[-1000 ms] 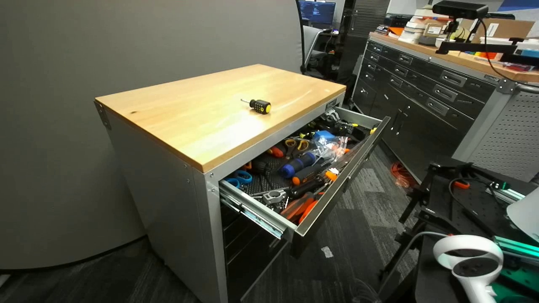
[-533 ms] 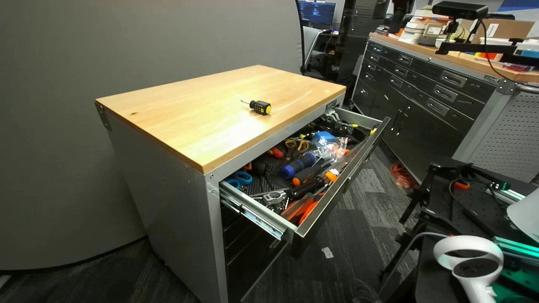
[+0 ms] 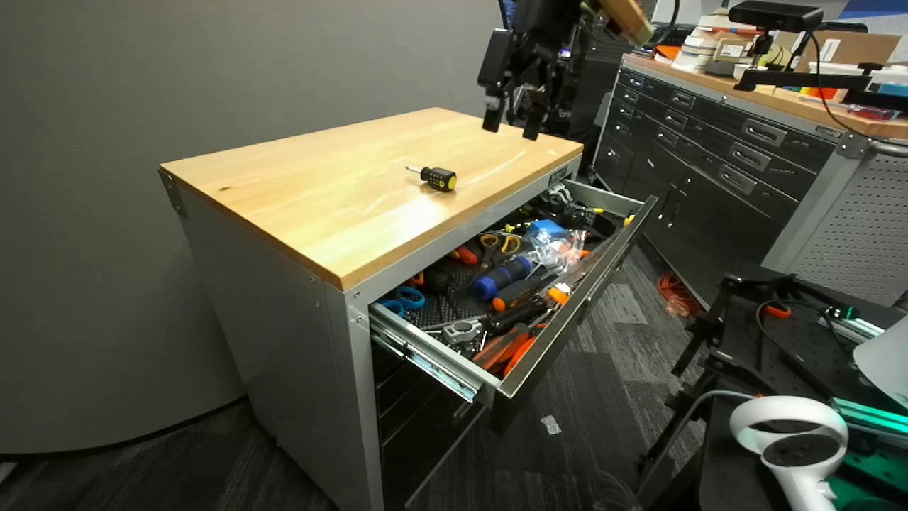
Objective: Pick up the screwdriver, place it in the top drawer then close the drawer
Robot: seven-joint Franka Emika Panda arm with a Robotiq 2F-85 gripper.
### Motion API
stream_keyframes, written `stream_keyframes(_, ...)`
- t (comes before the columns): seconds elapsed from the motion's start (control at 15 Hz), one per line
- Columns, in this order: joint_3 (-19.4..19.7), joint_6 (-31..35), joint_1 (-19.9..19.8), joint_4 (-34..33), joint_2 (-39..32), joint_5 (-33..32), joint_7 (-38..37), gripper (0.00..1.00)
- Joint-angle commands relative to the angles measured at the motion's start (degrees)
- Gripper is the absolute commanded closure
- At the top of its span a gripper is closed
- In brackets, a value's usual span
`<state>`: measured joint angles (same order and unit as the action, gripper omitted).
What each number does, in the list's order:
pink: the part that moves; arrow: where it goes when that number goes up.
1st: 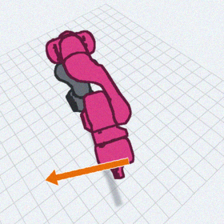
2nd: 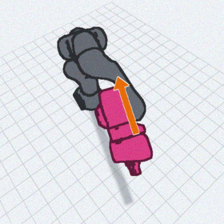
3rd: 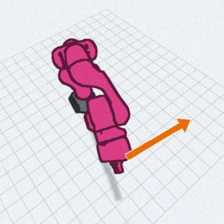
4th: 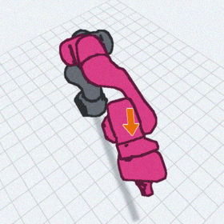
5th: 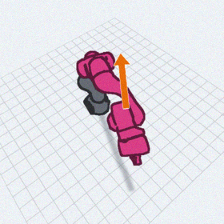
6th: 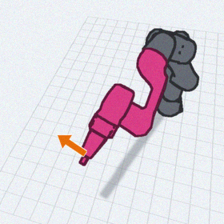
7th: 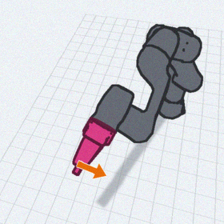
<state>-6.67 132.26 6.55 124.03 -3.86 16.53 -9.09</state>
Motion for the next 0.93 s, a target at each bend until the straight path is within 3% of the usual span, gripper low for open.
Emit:
stream_keyframes(0.0, -0.76, 11.19, 1.58, -3.93, -7.72, -1.33, -3.56, 0.00)
stream_keyframes(0.33, 1.00, 23.77, 4.22, -5.54, -14.65, -9.46, -8.63, 0.00)
stream_keyframes(0.6, 6.47, 31.81, 8.41, -6.43, -18.02, -17.74, -14.99, 0.01)
stream_keyframes(0.67, 8.81, 33.92, 10.10, -6.32, -18.58, -20.32, -17.03, 0.25)
stream_keyframes(0.8, 14.22, 36.70, 13.99, -6.39, -19.67, -25.24, -21.09, 0.29)
stream_keyframes(0.87, 15.93, 37.18, 15.11, -6.41, -20.10, -27.23, -23.23, 0.40)
